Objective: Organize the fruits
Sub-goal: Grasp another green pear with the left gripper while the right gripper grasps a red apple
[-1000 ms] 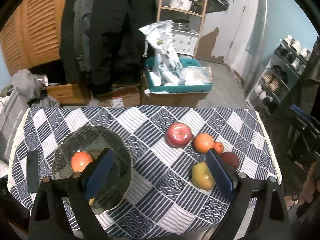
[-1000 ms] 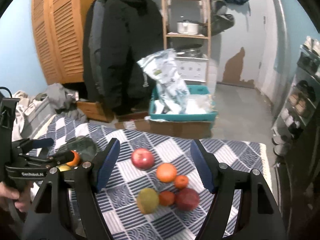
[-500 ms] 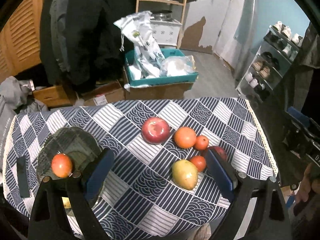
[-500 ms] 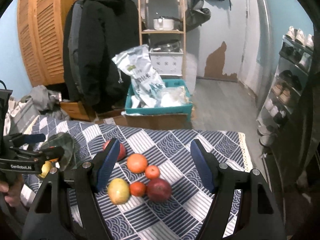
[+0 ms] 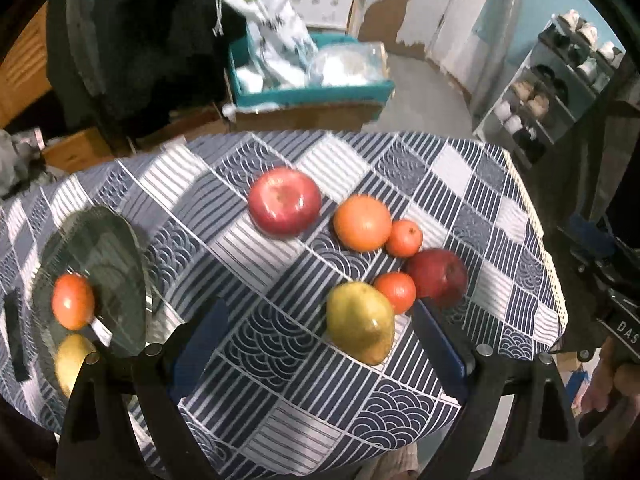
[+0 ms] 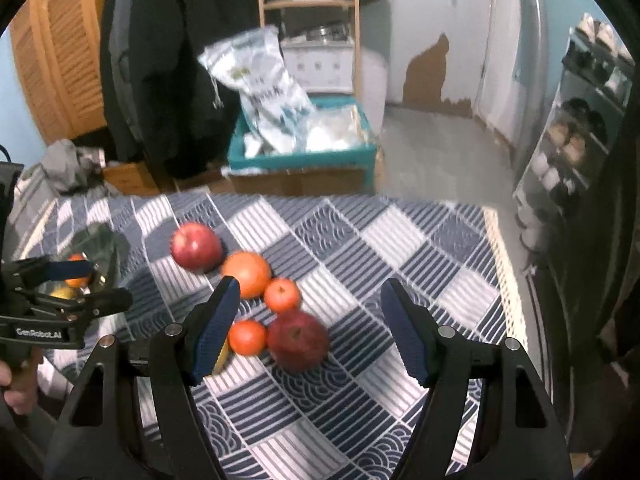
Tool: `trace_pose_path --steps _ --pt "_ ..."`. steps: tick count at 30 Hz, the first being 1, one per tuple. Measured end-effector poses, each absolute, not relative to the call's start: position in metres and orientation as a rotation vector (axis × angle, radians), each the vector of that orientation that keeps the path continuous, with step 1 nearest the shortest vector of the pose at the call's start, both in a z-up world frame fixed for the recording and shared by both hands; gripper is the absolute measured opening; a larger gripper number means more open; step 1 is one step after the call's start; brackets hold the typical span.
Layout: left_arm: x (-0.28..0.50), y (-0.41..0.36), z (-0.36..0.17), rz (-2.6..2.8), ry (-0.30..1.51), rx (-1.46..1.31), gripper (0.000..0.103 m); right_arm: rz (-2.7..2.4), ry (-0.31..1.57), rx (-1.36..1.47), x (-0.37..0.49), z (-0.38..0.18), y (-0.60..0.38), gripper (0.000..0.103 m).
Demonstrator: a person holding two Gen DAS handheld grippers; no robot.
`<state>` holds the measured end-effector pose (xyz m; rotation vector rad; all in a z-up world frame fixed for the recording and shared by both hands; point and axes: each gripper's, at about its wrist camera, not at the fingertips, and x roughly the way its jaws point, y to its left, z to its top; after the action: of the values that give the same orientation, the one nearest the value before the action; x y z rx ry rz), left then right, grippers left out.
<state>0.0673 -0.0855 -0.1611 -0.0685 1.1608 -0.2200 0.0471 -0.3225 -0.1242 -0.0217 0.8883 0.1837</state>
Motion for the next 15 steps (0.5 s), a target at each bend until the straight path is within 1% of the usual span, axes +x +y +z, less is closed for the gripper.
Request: trace_pose_path --steps 6,15 --pt "0.075 -0.099 -0.191 -0.220 1.213 -0.049 0.094 0.184 0.974 0.024 0.055 -0.153 -0.331 0.073" --pt "0.081 -0.118 -0.229 -0.227 1.294 -0.033 0.094 0.174 1.034 0.018 0.058 -0.181 -0.333 0.073"
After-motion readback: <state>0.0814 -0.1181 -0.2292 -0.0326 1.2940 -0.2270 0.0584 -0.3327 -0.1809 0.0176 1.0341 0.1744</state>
